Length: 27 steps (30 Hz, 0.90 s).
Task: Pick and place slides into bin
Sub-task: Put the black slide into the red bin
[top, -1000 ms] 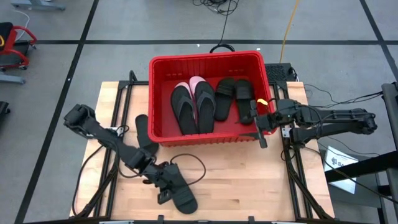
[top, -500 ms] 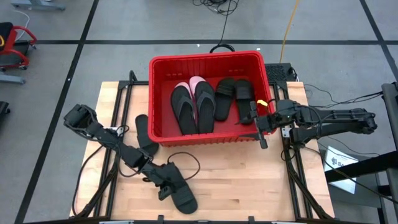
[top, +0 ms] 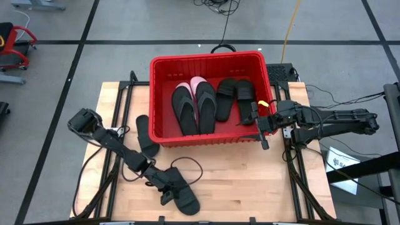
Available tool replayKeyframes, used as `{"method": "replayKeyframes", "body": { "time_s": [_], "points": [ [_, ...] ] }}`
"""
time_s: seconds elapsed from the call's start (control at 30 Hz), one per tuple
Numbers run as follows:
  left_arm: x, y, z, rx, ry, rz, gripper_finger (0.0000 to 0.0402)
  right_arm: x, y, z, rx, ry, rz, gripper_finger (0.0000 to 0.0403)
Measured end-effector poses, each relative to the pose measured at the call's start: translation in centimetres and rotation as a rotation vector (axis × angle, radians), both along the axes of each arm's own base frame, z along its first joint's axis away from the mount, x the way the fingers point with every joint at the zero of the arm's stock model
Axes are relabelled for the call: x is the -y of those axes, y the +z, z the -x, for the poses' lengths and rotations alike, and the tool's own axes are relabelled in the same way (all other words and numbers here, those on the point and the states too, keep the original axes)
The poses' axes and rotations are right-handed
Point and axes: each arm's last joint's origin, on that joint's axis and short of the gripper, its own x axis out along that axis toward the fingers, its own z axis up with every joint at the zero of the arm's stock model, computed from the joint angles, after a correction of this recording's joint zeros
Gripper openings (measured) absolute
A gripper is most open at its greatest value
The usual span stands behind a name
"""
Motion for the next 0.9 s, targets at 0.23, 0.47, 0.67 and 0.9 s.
{"method": "replayKeyframes", "body": {
  "time_s": [0.23, 0.47, 0.67, 0.9],
  "points": [
    [0.3, -1.0, -0.3, -0.029, 0.010, 0.023, 0.0108, 0.0, 0.0, 0.0, 0.001, 0.000, 0.000, 0.0206],
    [0.3, -1.0, -0.3, -0.038, 0.023, 0.037, 0.0090, 0.0, 0.0, 0.0, -0.001, -0.001, 0.000, 0.0206],
    [0.3, -0.9, -0.4, -0.061, 0.054, 0.085, 0.0010, 0.0, 0.0, 0.0, -0.001, 0.000, 0.000, 0.0206],
    [0.8, 0.9, -1.2, 0.087, 0.058, 0.168, 0.0004, 0.0, 0.0, 0.0, -0.001, -0.001, -0.001, 0.0206]
  ]
}}
